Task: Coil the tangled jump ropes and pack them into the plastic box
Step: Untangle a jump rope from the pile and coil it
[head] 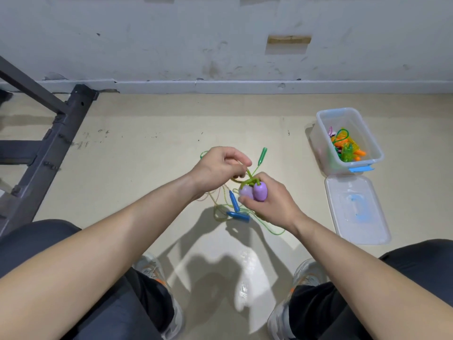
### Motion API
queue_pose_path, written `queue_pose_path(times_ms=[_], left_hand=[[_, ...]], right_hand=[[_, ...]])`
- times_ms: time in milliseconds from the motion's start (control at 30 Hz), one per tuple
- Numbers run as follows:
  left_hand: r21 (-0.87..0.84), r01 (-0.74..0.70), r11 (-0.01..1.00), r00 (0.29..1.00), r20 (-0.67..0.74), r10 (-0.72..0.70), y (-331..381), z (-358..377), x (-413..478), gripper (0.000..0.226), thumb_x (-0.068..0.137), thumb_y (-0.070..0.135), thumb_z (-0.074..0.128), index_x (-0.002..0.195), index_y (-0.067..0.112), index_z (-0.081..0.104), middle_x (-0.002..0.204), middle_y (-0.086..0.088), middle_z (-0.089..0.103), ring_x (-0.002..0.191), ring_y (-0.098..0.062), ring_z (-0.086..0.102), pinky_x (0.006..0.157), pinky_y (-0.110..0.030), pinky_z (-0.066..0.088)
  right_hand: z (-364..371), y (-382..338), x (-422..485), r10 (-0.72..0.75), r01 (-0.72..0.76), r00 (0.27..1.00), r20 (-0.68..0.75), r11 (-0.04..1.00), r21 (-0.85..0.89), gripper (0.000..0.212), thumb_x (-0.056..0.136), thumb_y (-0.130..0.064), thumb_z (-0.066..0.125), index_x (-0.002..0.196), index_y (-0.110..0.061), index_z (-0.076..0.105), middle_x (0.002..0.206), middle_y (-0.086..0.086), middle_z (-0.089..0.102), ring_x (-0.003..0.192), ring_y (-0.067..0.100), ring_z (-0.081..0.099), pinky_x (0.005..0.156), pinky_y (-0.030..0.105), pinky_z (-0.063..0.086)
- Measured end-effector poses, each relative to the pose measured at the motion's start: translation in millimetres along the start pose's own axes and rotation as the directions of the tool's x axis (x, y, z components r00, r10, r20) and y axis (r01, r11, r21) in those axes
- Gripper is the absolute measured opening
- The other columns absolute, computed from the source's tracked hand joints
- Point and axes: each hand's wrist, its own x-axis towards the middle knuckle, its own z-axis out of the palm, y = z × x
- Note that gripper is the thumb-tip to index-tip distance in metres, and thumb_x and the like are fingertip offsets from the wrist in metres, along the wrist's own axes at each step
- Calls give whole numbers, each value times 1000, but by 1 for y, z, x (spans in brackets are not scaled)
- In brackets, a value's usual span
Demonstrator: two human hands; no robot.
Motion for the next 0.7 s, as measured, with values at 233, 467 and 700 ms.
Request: queue_pose_path(times_ms=[233,467,700], left_hand=[[57,-179,982,984,-2,180,48,19,5,25,91,-8,55,103,8,70,83,-6,73,74,-7,67,68,-13,48],[131,-291,948,957,49,287,113,44,31,35,85,-11,53,86,18,72,77,-5,70,71,-19,66,65,-33,55],[22,-278,960,958,81,275,159,74,89,33,88,-6,50,85,21,68,76,0,67,79,-12,60,73,-29,47]], right_hand=[[-30,-15,4,-12,18,997,-70,996,83,42,70,-36,80,99,-33,50,104,-11,54,92,8,59,83,38,53],[-94,-20,19,-100,86,992,78,983,163,83,62,-20,85,131,-33,40,116,-17,61,106,4,62,90,27,51],[-192,9,49,-26,52,990,140,982,-182,63,70,-13,82,123,-34,55,112,-2,45,97,16,57,89,27,51]])
